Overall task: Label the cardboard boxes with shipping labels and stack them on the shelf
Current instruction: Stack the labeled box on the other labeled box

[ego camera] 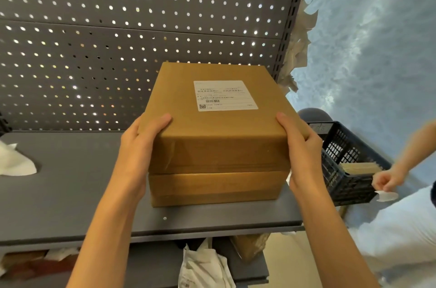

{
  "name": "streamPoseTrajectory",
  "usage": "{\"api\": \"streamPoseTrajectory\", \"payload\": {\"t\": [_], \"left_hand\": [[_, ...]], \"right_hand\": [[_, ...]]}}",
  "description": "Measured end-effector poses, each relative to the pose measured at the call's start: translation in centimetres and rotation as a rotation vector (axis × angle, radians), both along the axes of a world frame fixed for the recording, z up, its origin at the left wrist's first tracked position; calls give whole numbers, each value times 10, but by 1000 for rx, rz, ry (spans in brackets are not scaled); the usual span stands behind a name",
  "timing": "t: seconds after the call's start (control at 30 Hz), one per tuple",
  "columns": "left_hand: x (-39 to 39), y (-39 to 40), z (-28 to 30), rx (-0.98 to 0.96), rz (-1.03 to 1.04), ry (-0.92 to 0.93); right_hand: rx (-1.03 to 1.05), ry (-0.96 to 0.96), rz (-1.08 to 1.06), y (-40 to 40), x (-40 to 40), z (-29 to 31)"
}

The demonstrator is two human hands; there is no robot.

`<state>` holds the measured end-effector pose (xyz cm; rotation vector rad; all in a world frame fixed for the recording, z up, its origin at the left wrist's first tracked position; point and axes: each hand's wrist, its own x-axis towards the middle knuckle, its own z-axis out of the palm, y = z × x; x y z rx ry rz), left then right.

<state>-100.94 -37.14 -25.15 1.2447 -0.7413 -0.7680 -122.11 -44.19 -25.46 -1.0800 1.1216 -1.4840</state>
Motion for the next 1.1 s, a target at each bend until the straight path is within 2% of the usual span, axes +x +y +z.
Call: {"api": "streamPoseTrajectory", "payload": {"t": [0.8,1.0,1.1], "left_hand": [[-2,-10,-2,31,121,-39],[1,-1,4,21,211,-274],[2,11,15,4,281,-527]], "right_hand": [[53,170,19,-4,-8,3],[6,230,61,-1,-16,11],[-192,476,-64,5,-19,19]]}}
